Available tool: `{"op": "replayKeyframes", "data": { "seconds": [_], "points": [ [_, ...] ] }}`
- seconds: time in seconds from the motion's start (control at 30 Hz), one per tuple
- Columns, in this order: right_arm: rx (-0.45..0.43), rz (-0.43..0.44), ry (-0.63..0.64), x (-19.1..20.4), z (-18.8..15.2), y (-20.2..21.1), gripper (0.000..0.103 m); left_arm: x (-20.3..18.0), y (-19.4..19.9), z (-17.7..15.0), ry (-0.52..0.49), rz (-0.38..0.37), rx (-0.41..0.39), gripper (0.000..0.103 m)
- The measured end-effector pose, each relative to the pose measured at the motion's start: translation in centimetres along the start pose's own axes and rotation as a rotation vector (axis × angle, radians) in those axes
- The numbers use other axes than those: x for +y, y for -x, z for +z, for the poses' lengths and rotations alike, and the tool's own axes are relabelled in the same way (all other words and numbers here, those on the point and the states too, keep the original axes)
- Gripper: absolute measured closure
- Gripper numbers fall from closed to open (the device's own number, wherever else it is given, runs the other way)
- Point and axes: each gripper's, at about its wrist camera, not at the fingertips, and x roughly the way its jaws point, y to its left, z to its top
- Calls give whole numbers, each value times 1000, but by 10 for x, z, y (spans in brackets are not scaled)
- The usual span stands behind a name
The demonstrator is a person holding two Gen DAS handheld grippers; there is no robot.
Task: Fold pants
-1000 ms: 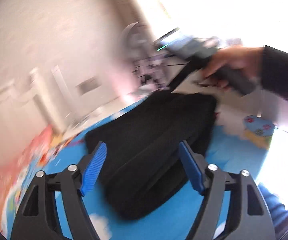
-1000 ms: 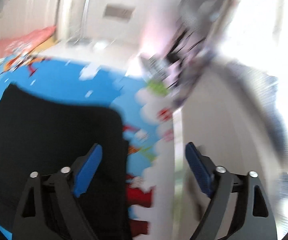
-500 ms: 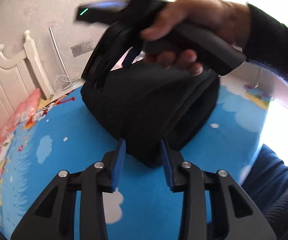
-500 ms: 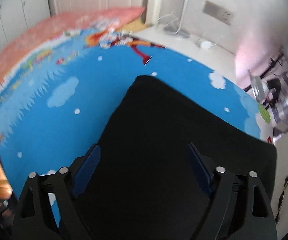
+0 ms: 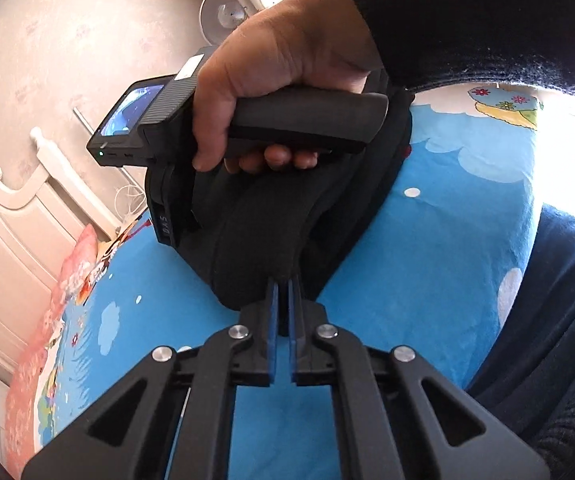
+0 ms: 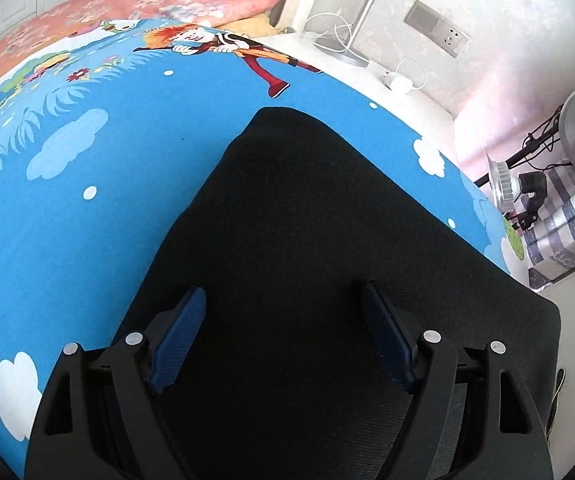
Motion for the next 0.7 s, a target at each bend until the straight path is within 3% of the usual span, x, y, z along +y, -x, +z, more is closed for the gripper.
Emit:
{"op": "replayKeyframes", "data": {
  "seconds": [0.1, 0.17, 0.2, 0.27, 0.33, 0.4, 0.43, 0.53, 0.57, 0.6, 0.7],
  "points": [
    [-5, -9, -1, 3, 0, 1, 26, 0, 3, 3, 5, -34, -7, 100],
    [-15, -63, -3, 7, 0, 1, 18, -3, 4, 5, 23, -129, -11, 103],
    [-17, -98, -8, 9, 1, 0, 17, -3, 4, 6, 28, -143, -11, 103],
    [-23, -130, -5, 11, 1, 1, 14, 2, 5, 6, 36, -106, -17, 103],
    [-40, -66, -44, 0, -1, 6, 14, 14, 15, 5, 85, -116, -37, 97],
    [-97, 7, -153, -26, -7, 22, 15, 23, 27, 2, 106, -94, -62, 63],
    [-138, 3, -224, -42, -13, 39, 15, 35, 33, -1, 156, -83, -73, 60],
    [-250, -9, -349, -77, -47, 88, 14, 78, 23, -8, 374, -120, -52, 62],
    [-258, -32, -365, -83, -59, 96, 14, 92, 15, -10, 446, -107, -30, 71],
    [-258, -72, -374, -87, -71, 101, 14, 103, 7, -10, 493, -100, -12, 83],
    [-203, -250, -383, -102, -110, 100, 14, 123, -29, -11, 620, -116, 95, 89]
  ]
}}
